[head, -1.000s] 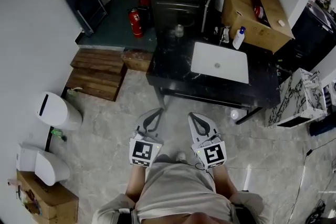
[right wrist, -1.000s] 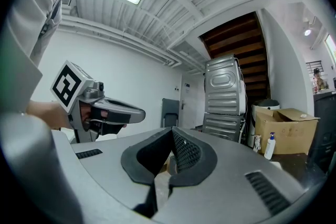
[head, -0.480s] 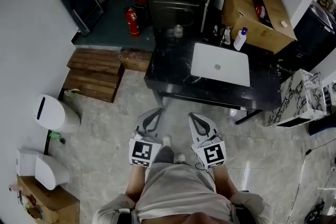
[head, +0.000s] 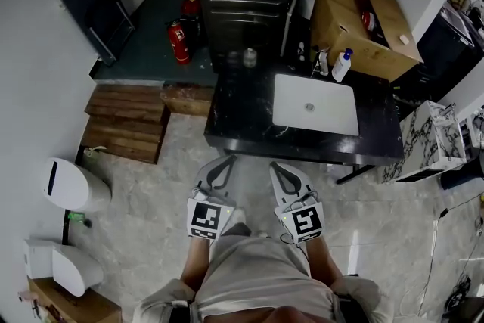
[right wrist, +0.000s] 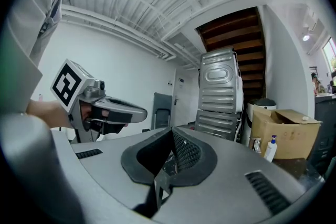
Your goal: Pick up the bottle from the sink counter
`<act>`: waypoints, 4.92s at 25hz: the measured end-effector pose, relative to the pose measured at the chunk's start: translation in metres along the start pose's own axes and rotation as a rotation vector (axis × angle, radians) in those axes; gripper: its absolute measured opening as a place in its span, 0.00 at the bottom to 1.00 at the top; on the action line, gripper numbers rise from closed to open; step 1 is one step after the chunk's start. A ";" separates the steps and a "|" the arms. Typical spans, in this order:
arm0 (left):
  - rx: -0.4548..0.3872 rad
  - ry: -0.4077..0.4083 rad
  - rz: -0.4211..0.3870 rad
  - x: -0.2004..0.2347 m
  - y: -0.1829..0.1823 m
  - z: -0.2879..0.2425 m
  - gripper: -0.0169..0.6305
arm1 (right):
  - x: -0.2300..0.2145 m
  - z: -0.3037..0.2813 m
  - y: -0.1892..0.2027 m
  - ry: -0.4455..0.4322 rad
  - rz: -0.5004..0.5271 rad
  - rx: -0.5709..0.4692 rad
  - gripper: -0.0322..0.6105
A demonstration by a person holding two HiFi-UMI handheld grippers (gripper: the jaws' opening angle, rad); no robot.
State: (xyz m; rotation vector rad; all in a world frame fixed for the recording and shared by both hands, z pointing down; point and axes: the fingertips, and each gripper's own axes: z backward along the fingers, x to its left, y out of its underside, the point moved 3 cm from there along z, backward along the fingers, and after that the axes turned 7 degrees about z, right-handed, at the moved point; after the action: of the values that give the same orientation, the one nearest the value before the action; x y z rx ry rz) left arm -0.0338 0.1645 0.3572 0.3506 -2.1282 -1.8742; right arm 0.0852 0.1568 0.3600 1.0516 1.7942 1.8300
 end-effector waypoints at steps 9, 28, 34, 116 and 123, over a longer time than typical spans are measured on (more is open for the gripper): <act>0.000 0.060 0.009 0.040 -0.003 -0.029 0.04 | -0.001 -0.048 -0.004 0.025 0.021 0.023 0.05; 0.019 0.154 0.030 0.079 0.004 -0.060 0.04 | 0.007 -0.099 -0.005 0.075 0.017 0.077 0.05; 0.026 0.137 0.045 0.085 0.008 -0.070 0.04 | -0.002 -0.114 0.003 0.057 0.008 0.084 0.05; 0.172 0.227 0.143 0.220 0.060 -0.364 0.04 | -0.197 -0.342 0.114 0.145 -0.142 0.231 0.05; 0.187 0.211 0.112 0.224 0.078 -0.381 0.04 | -0.205 -0.352 0.138 0.103 -0.168 0.248 0.05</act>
State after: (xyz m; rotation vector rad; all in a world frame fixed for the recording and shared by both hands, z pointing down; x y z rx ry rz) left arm -0.1024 -0.2584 0.4902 0.4385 -2.1350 -1.5099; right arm -0.0019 -0.2490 0.4734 0.8718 2.1435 1.6196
